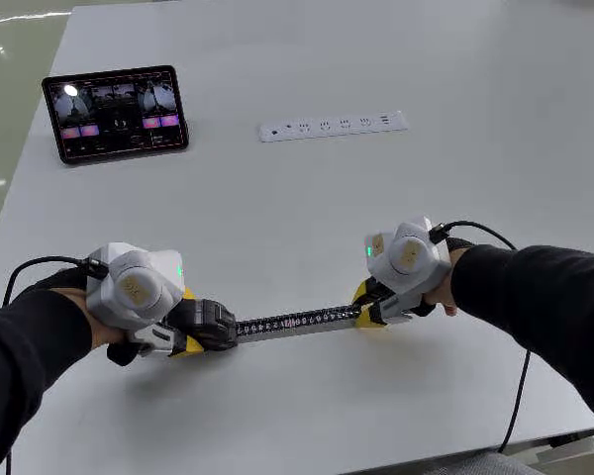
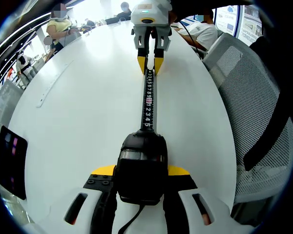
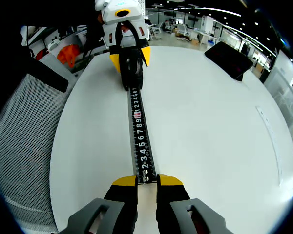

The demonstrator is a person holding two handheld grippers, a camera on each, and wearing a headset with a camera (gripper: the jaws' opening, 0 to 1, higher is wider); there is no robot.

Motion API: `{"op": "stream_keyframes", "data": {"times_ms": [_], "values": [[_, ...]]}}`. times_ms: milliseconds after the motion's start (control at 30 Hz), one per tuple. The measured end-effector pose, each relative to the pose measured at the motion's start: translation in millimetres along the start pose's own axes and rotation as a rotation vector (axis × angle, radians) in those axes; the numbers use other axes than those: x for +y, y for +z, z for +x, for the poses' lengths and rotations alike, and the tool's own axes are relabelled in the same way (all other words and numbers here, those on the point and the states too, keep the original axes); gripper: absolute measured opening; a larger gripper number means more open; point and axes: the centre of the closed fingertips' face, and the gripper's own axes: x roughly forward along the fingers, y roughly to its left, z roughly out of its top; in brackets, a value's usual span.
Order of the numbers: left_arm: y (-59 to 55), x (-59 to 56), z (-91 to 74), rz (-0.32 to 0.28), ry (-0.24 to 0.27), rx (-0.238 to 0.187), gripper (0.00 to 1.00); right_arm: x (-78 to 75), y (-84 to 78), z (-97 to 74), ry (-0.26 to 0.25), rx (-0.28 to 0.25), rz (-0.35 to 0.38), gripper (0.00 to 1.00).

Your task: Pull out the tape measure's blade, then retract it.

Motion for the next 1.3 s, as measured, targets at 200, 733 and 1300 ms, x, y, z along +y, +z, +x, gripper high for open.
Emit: {"op": "stream_keyframes", "data": {"times_ms": [200,733,1300], "values": [[0.3,-0.5,-0.4,0.001,0.000,0.000,0.31,-0.2,-2.7,-1.7,-0.002,0.004,0.002,0.10],[-1.5,1.2,1.1,0.001,-0.003,-0.002,0.31,-0.2,-8.8,-6.1,-0.006,0.010,0.010,0.10],[-1.9,1.1,1.1,0.002,-0.003,-0.001,0.31,-0.5,-16.9,-11.1,-0.010,0.015,0.019,0.10]]}}
